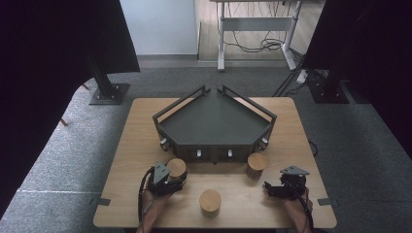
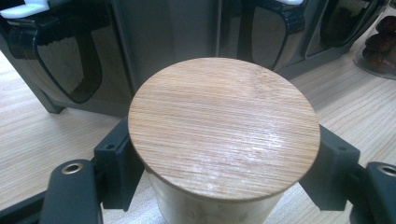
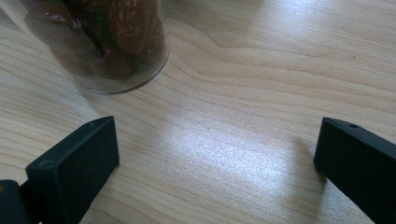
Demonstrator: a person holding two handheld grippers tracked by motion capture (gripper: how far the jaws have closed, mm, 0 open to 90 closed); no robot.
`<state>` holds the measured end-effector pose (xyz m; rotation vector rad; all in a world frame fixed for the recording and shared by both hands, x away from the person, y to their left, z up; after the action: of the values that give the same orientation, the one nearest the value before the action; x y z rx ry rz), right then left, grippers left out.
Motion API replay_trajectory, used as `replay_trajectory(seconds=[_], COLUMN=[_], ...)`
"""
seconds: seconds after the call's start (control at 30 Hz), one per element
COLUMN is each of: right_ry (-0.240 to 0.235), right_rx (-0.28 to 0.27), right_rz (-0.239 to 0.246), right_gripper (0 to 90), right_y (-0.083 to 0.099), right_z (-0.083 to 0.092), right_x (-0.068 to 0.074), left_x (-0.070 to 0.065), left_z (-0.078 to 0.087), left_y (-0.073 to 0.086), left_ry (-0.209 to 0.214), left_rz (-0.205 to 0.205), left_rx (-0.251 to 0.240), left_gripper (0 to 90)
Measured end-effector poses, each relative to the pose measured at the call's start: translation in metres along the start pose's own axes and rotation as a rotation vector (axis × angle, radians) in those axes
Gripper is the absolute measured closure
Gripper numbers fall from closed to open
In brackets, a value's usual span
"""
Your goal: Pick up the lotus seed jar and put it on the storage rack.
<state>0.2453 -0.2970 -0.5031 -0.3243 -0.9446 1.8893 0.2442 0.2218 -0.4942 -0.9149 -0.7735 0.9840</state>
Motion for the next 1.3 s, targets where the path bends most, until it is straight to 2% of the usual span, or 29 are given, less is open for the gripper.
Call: replay_trajectory(seconds=[0.4,0.8,1.3], right_ry=[-0.001,-0.001,-0.001], right_rx=[0.001,0.001,0.001], right_rz=[0.002,0.002,0.001], right_gripper=[0.0,0.0,0.0], right_y=[0.000,0.000,0.000], right_z=[0.000,0.000,0.000], right_x=[0.000,0.000,0.000], left_x=[-0.007,-0.006,-0.008], left_z=[0.003,0.010,0.018], left_y=[-0.003,-0.009,-0.025], left_ry=[-0.019,-0.002,0.012], left_rz=[-0.017,0.007,0.004], left_rx=[0.003,-0.022,-0.042], left_gripper=[25.5,25.5,25.5])
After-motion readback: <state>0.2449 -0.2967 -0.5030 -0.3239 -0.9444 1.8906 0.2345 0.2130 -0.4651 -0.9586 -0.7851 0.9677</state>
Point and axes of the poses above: each handheld gripper's, and its own axes: z roughly backward along the jaws, y roughly out of its underside, x roughly to its left, the point moved 5 cm from there along -z, roughly forward along the jaws, and after that the axes turned 13 degrees about -y, right-handed, at the moved point
